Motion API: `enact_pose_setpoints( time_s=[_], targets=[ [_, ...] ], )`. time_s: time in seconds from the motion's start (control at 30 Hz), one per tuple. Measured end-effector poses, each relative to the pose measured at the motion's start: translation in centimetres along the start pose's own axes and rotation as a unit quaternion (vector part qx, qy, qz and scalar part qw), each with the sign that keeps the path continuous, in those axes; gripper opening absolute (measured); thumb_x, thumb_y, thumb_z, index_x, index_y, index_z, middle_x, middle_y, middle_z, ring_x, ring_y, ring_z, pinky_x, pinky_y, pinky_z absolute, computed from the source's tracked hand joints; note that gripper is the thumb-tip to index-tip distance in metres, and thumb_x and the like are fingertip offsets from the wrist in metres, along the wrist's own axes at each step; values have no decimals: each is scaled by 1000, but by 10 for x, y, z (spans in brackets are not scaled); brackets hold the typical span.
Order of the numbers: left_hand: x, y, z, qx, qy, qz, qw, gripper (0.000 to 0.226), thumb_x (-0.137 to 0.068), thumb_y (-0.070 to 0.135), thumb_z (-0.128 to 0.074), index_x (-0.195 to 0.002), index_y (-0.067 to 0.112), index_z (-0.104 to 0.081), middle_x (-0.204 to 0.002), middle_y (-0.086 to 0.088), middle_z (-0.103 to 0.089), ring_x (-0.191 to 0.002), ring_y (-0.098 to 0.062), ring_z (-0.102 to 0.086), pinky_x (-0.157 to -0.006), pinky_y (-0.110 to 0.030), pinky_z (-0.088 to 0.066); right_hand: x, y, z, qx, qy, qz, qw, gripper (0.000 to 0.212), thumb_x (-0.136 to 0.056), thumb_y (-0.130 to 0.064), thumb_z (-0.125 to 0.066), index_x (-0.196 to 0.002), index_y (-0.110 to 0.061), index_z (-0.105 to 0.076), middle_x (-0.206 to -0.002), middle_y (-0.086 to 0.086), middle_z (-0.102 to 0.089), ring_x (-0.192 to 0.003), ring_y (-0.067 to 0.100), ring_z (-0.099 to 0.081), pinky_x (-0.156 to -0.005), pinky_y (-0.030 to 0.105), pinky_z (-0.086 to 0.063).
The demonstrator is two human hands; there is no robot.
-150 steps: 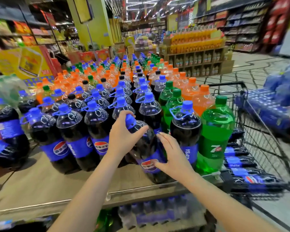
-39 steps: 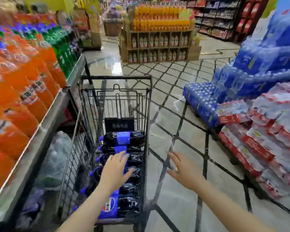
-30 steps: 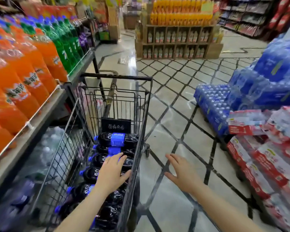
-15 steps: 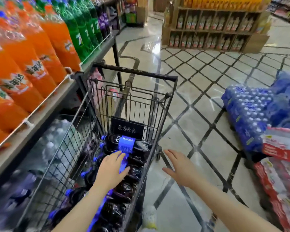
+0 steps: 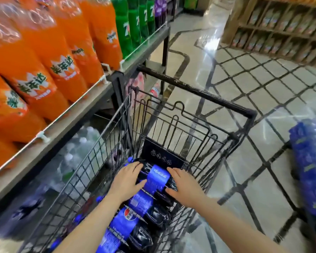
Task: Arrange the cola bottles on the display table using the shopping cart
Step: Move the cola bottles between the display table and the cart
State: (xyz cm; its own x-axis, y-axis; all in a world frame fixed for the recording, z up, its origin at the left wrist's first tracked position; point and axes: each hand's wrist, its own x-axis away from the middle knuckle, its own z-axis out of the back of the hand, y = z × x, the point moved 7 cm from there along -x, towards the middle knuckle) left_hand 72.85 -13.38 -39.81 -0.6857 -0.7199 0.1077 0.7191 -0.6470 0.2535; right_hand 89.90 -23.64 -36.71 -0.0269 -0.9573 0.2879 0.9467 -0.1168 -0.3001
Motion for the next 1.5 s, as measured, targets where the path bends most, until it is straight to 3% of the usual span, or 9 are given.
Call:
enact_pose_setpoints(
  time_s=[0.2,0.4,0.53,0.77,0.83,0.97,1.07,1.33,1.5],
  targets=[
    [-58,-39,-66,-11,-102,38,994,91,-82,53,-68,-153,15,-27,-158,-7,-28,-144,-24,-29,-116,-37,-26,-74,35,-63,32,-105,-23,994,84,-88,-54,-53,-152,-19,-12,-150,6,-29,-135,26,-32,-112,39,-26],
    [-117,-63,-138,-12,-193,-10,981,132,-52,53,-89,-156,23,-14,-161,-11,-19,-146,-29,-21,-119,-41,-23,-122,60,-120,38,-182,-35,982,91,-86,-54,-58,-153,-18,-8,-144,8,-33,-128,29,-39,-102,41,-35],
    [-124,-63,-147,-17,-181,-42,982,132,-42,62,-86,-153,19,-28,-149,-15,-36,-136,-34,-35,-117,-41,-27,-131,73,-145,-15,-221,-67,973,110,-74,-53,-72,-153,-19,-3,-140,12,-36,-123,33,-43,-102,42,-38],
    [-38,-66,-159,22,-151,111,982,128,-26,71,-80,-137,16,-47,-123,-14,-56,-109,-36,-54,-91,-48,-54,-127,56,-151,82,-269,10,960,123,-60,-56,-80,-151,-20,-5,-142,10,-36,-127,31,-41,-104,42,-34],
    [-31,-66,-161,33,-163,129,978,124,-35,68,-80,-142,16,-43,-131,-15,-49,-117,-37,-48,-97,-51,-50,-128,53,-155,92,-290,17,953,128,-59,-56,-81,-151,-21,-1,-146,11,-32,-129,32,-39,-105,45,-34],
    [-41,-74,-165,84,-167,132,974,125,-56,56,-83,-156,28,-13,-158,-11,-15,-145,-35,-14,-118,-49,-24,-135,55,-161,65,-301,-13,951,132,-58,-54,-82,-151,-28,7,-147,9,-32,-132,32,-35,-107,48,-33],
    [-48,-75,-165,70,-177,116,975,125,-60,56,-84,-156,29,-9,-159,-10,-14,-146,-32,-11,-122,-43,-15,-137,56,-161,57,-286,-14,956,127,-57,-53,-83,-150,-27,-1,-142,7,-39,-128,30,-39,-105,46,-37],
    [-4,-57,-139,35,-131,167,977,121,-55,59,-81,-153,21,-22,-149,-12,-27,-136,-34,-27,-110,-49,-38,-123,37,-144,114,-250,71,959,120,-58,-52,-79,-149,-24,-6,-141,5,-39,-125,29,-39,-104,47,-34],
    [37,-53,-92,6,-20,173,985,125,-33,70,-80,-141,20,-43,-127,-11,-50,-113,-33,-47,-90,-48,-54,-102,-2,-109,151,-188,118,963,120,-55,-59,-76,-149,-25,-9,-139,4,-41,-124,28,-42,-102,45,-37]
  ],
)
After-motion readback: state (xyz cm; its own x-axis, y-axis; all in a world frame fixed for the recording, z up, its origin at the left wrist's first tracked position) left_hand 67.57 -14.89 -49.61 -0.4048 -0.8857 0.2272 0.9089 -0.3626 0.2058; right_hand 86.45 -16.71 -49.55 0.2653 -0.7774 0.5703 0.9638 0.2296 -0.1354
